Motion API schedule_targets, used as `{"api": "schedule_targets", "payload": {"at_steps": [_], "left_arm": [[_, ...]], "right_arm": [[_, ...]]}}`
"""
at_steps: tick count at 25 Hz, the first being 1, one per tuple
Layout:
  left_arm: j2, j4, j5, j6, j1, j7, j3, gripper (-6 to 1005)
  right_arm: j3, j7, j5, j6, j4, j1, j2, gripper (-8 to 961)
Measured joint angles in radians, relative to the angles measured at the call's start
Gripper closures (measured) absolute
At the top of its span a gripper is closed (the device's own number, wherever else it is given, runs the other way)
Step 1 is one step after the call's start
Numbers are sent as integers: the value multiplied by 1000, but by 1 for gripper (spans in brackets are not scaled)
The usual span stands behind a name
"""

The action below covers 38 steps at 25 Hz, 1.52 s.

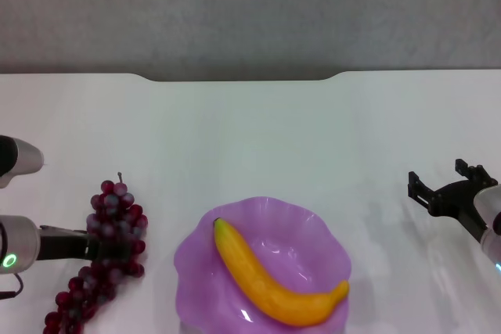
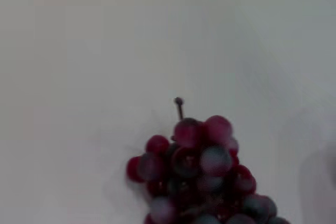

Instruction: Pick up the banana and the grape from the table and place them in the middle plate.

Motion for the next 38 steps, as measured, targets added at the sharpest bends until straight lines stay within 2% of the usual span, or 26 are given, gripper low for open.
{"api": "schedule_targets", "payload": {"at_steps": [5, 14, 24, 35, 38], "left_arm": [[1, -73, -46, -11, -42, 43, -15, 106], [-2, -111, -45, 39, -56, 36, -16, 112], [-2, -144, -39, 101, -56, 29, -39, 211], [-2, -163, -45, 118, -57, 47, -37, 575], [-2, -160, -53, 125, -52, 50, -38, 630]], "right_arm": [[0, 0, 0, 0, -1, 1, -1, 71], [0, 0, 0, 0, 0, 3, 0, 71], [0, 0, -1, 0, 1, 5, 0, 71], [-2, 0, -4, 0, 4, 8, -1, 72], [-3, 0, -17, 0, 5, 8, 0, 73]]}}
